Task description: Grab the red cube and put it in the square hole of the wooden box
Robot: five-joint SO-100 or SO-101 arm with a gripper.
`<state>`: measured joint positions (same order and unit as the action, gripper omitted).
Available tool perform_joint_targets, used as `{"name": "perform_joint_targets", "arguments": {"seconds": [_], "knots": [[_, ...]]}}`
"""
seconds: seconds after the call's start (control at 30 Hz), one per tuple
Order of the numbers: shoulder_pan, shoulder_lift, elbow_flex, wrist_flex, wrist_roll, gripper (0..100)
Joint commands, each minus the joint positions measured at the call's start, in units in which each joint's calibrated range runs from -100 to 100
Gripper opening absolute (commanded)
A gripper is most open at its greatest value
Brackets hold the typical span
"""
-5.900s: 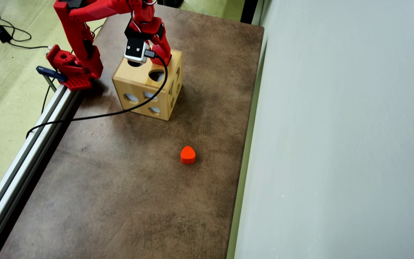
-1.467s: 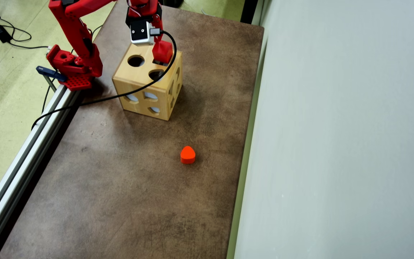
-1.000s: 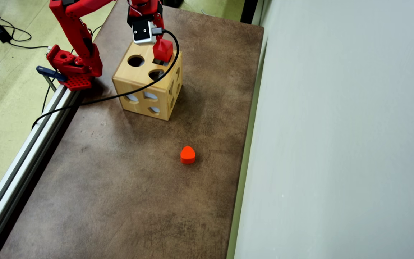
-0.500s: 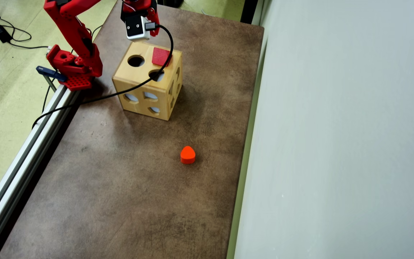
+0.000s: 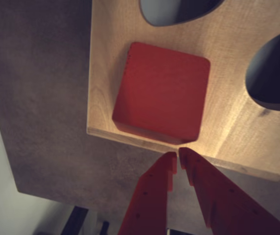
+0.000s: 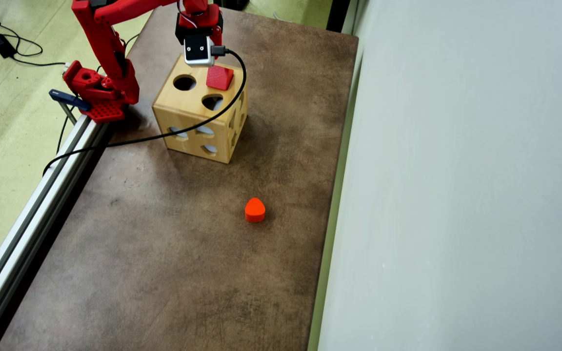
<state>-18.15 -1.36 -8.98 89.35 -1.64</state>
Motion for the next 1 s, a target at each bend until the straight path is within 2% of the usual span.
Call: {"name": "perform_joint_targets", "arguments": {"seconds": [0.0, 0.27, 0.67, 0.97], "knots": [[0.5, 0.6, -1.0, -2.5, 0.5, 2], [5.6, 0.7, -0.4, -2.8, 0.3, 2], [6.9, -0.2, -0.1, -1.8, 0.0, 2], [10.3, 0.1, 8.9, -2.7, -0.1, 2]]}}
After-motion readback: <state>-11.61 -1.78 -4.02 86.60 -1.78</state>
